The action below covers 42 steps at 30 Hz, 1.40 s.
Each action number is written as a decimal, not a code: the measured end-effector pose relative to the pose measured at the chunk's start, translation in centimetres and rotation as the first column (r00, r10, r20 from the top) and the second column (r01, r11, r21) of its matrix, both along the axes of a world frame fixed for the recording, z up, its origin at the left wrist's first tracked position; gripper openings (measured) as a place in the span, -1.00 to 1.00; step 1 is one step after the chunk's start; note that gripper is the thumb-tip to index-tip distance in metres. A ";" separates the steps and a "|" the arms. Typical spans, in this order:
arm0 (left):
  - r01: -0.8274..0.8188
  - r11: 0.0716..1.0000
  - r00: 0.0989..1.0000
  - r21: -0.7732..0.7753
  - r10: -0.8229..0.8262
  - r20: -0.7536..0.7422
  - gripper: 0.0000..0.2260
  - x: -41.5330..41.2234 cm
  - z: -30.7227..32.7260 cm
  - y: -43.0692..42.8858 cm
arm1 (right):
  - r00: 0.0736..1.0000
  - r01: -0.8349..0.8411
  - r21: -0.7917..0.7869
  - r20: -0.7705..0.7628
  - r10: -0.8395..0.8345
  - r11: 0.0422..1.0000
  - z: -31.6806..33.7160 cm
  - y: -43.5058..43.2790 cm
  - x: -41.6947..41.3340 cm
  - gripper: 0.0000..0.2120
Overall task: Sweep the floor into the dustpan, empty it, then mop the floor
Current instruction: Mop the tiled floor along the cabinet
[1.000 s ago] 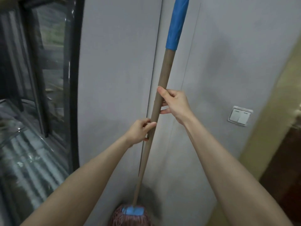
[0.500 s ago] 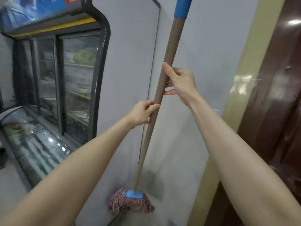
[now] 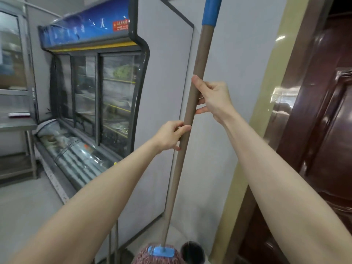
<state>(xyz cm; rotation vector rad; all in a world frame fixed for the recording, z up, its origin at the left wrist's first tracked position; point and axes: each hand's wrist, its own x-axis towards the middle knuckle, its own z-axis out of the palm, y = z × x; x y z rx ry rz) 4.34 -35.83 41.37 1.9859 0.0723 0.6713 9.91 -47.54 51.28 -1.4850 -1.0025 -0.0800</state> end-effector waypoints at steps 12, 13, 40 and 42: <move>-0.122 0.985 0.976 -0.122 0.097 -0.193 -0.76 -18.9 -8.3 4.5 | 0.991 -0.080 -0.137 -0.118 0.064 0.987 -8.5 6.7 -15.8 -0.63; -0.132 0.983 0.972 -0.127 0.104 -0.210 -0.77 -20.4 -9.0 5.0 | 0.989 -0.092 -0.142 -0.131 0.074 0.986 -9.3 7.6 -17.1 -0.64; -0.552 0.772 0.816 -0.315 0.422 -0.394 -0.88 -47.0 -25.7 23.7 | 0.755 -0.595 -0.275 -0.514 0.407 0.755 -28.8 30.5 -39.4 -0.80; -0.567 0.772 0.801 -0.287 0.436 -0.411 -0.89 -47.5 -27.0 24.2 | 0.733 -0.620 -0.307 -0.554 0.394 0.722 -30.4 30.9 -39.8 -0.76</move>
